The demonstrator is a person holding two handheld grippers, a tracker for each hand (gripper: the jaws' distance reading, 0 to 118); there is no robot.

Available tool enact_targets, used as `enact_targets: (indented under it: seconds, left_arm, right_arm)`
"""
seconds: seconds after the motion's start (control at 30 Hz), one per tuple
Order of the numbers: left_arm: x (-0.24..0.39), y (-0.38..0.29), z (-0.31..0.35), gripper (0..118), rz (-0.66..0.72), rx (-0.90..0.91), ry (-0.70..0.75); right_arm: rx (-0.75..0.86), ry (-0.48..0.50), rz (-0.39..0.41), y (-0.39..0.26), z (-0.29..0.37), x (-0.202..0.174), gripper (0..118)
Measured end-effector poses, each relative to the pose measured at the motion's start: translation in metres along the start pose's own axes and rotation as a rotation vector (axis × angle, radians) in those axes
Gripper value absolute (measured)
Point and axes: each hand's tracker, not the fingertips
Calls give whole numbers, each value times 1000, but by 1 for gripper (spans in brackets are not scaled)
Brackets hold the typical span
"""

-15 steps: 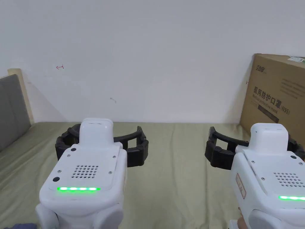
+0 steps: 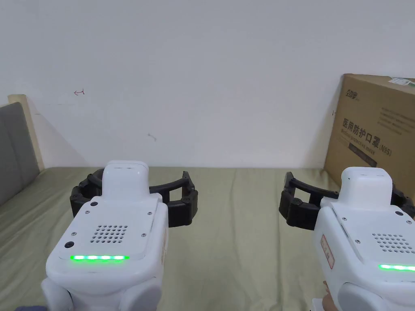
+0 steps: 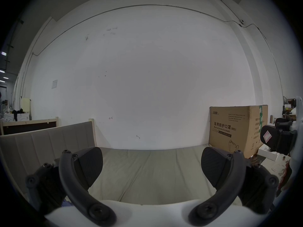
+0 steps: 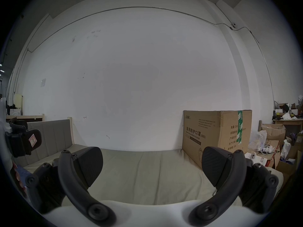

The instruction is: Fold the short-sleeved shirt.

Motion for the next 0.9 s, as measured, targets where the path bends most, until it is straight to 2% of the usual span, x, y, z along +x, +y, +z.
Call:
enact_targets:
  seconds: [0.9]
  left_arm:
    - [0,-3,-1,118,-8,-12,-13]
  right_arm:
    - [-4,-6,2,-4,1,2,118]
